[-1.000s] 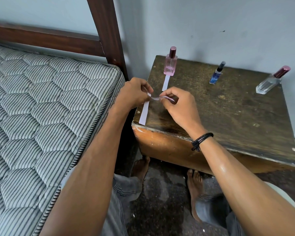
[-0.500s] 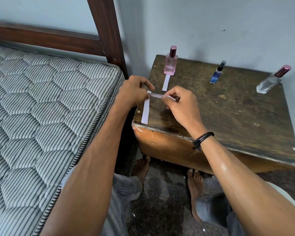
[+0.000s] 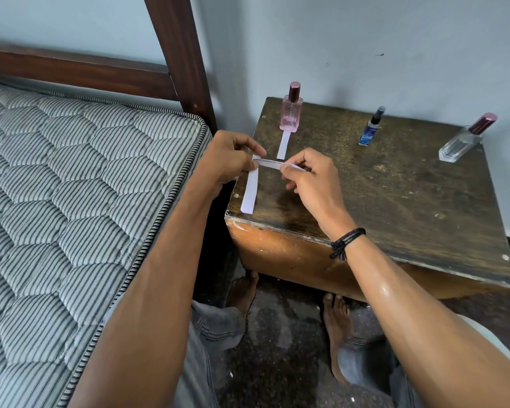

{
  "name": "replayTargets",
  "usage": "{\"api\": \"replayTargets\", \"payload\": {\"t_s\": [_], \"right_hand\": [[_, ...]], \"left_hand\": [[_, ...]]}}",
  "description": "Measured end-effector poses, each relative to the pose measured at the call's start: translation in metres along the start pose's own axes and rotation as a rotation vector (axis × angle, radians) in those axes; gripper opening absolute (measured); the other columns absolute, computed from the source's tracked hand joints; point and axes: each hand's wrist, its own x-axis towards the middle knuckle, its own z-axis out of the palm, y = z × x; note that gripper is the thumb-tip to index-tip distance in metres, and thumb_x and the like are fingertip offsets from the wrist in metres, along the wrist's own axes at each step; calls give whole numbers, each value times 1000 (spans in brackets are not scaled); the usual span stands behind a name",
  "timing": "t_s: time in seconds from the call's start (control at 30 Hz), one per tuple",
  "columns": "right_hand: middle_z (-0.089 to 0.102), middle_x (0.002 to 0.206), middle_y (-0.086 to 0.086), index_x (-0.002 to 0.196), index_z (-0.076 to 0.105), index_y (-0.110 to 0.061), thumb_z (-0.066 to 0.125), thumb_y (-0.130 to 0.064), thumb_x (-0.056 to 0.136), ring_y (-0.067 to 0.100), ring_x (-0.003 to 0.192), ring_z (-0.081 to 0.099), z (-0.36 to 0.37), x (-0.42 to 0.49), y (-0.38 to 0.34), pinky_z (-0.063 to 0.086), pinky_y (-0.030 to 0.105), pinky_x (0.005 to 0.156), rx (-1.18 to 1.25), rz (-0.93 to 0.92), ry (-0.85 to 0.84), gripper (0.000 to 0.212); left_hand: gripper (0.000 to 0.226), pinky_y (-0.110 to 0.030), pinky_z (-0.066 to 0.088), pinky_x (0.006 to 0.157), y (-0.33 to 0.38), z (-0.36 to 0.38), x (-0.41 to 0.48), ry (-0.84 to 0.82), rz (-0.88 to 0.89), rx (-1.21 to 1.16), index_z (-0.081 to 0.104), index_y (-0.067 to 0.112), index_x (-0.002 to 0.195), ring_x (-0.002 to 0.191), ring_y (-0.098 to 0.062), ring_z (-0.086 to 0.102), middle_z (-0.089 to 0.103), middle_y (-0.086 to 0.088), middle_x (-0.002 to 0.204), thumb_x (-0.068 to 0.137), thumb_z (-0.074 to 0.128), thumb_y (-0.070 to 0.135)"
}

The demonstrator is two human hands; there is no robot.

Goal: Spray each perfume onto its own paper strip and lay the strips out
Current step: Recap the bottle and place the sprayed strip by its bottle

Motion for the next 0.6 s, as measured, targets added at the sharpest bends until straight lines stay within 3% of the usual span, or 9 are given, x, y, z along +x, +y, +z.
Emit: {"api": "replayTargets", "payload": {"t_s": [0.17,0.3,0.5,0.6], "right_hand": [[74,82,-5,89,69,-15,69,-19,94,12,66,71,-1,1,-1,59,50,80,55,21,29,6],[73,82,-4,87,68,-15,68,-18,94,13,66,70,-3,1,0,59,50,78,68,29,46,7],[72,83,0,87,68,-13,67,-15,93,15,64,70,-1,-1,0,60,47,72,90,13,98,7],[71,82,5,88,65,-10,65,-10,93,16,58,67,-5,-1,-2,59,39,60,136,11,173,6]], "left_hand": [[22,-30,59,74,5,0,-3,5,-1,-47,75,6,91,73,-24,54,53,-13,73,84,68,-14],[21,-38,60,82,7,1,-3,11,-33,-61,75,2,94,73,-24,56,54,-7,68,83,69,-14],[22,-36,62,80,9,4,-4,22,-69,-122,76,1,99,71,-17,58,57,-7,72,84,69,-13],[29,-30,60,71,5,1,-2,74,-77,-70,76,6,96,68,-16,58,56,-3,70,83,62,-15]]}}
